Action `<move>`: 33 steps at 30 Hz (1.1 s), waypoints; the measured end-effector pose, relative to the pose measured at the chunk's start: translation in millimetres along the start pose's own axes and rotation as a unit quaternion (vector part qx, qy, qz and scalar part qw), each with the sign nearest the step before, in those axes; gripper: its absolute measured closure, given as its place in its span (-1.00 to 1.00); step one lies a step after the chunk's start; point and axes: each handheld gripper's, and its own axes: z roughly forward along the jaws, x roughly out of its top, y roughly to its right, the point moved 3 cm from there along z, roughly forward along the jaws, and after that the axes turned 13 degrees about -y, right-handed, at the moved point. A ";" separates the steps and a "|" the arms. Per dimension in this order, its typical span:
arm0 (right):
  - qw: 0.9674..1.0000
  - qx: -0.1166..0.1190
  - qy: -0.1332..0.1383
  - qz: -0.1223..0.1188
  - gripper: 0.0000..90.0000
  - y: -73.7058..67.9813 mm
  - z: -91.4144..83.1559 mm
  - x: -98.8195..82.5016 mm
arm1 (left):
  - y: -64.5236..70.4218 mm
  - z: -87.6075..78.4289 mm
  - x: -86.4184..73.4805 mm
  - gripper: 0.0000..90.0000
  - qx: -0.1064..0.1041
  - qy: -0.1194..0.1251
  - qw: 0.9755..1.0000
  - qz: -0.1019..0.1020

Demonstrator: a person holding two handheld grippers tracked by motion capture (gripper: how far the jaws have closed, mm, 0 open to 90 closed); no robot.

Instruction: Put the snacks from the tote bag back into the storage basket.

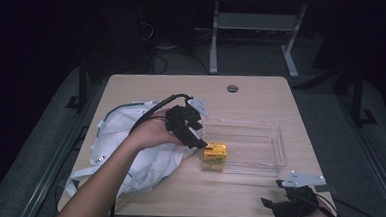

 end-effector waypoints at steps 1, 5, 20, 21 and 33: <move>1.000 -0.001 0.000 0.000 -0.61 -0.1 -0.1 0.0 | -0.5 -2.3 -4.1 -0.25 0.003 0.002 1.000 -0.003; 1.000 0.000 -0.003 0.001 -0.61 -0.4 0.0 -0.1 | 1.3 -9.8 -22.2 -0.25 0.008 0.013 1.000 -0.020; 1.000 0.000 -0.003 0.000 -0.61 -0.5 1.0 0.7 | 4.4 -8.2 -80.8 -0.28 0.023 0.041 0.996 -0.078; 1.000 0.000 -0.003 0.002 -0.61 -0.8 1.1 0.5 | 4.6 -8.4 -85.0 -0.28 0.027 0.044 0.995 -0.081; 1.000 -0.001 -0.003 0.002 -0.61 -1.2 0.9 0.5 | 15.4 -2.0 -137.9 -0.39 0.051 0.071 0.987 -0.138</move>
